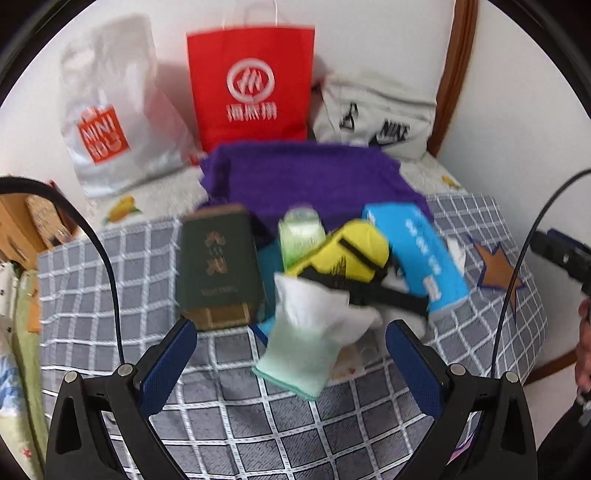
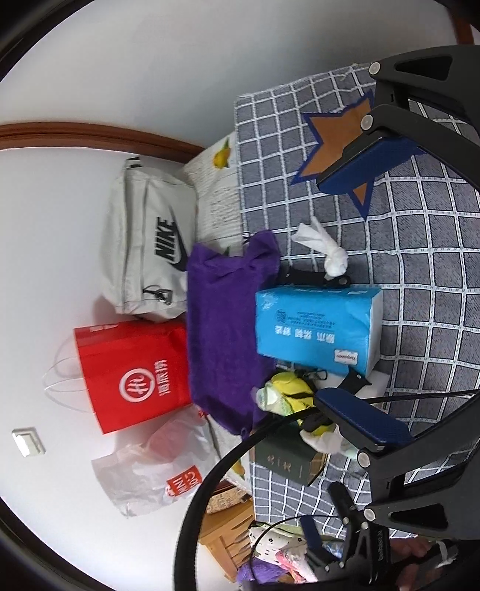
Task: Organize soft objects
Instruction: 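Grasp the white-and-mint sock with the left gripper while the right gripper grasps the crumpled white cloth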
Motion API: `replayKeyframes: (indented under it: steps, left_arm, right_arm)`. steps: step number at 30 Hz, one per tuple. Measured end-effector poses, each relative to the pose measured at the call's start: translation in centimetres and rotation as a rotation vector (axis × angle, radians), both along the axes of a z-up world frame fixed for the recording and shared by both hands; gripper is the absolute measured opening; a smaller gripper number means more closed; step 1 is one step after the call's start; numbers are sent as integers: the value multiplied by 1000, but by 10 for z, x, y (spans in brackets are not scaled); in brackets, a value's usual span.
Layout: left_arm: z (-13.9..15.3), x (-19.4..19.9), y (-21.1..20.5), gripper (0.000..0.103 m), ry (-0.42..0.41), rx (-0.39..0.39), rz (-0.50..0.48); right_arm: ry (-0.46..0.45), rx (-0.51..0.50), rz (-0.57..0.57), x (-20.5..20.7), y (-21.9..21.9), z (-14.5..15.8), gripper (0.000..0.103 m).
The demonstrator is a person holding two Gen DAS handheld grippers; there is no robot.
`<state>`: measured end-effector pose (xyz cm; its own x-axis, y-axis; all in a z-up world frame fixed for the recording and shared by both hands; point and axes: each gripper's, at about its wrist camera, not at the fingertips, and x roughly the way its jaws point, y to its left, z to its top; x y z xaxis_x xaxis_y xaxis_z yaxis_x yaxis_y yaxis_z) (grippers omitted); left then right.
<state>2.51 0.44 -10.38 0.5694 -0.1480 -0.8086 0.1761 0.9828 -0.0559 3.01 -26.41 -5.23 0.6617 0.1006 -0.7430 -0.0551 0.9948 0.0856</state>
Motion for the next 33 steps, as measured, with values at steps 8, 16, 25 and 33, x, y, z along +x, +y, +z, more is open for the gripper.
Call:
replayKeyframes:
  steps: [8,16,25,33]
  left_arm:
    - [-49,7,-3,100,80,-68,-56]
    - [-70,19,-28,41,76,22,-97]
    - [-59,14,-14,12,92,-30,-87]
    - [-7,-6,2,12,0,-63,-93]
  right_arm:
    - [84,-29,5,16,5,-35,103]
    - [122,-81,28,23,14,-51,103]
    - [102,-78,5,26,-6,-54,103]
    - [99,-63,-47,33,-44,-65,103]
